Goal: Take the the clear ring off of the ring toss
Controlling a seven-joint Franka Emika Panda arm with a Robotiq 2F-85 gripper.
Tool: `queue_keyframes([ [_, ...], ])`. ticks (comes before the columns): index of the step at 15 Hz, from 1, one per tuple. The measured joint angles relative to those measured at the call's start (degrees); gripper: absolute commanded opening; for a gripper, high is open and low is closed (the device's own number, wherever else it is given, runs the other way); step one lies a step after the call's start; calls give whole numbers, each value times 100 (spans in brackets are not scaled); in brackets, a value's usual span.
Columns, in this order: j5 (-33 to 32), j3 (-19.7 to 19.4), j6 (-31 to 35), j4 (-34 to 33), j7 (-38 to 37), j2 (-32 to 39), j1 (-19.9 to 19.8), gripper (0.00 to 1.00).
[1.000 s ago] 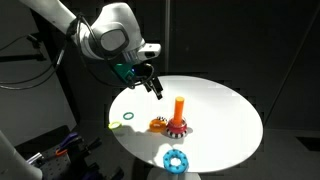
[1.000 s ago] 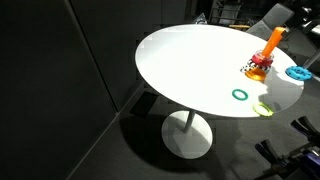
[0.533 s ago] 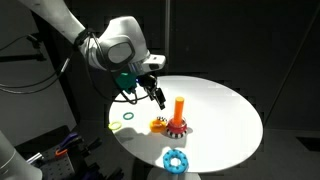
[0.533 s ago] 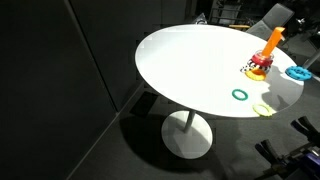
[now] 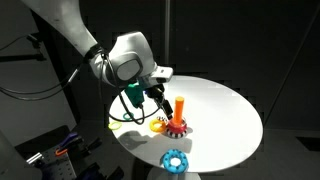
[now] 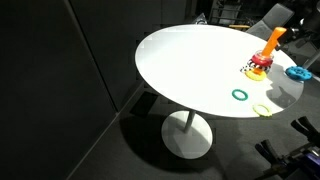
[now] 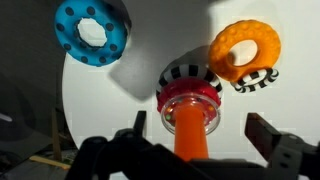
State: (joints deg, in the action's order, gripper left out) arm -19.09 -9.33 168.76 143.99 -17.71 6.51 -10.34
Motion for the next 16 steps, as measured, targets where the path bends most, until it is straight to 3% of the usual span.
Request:
queue_keyframes([
  [8, 0, -7, 670, -288, -23, 740, 75, 100],
  [16, 1, -63, 763, -757, -85, 1355, 229, 100],
])
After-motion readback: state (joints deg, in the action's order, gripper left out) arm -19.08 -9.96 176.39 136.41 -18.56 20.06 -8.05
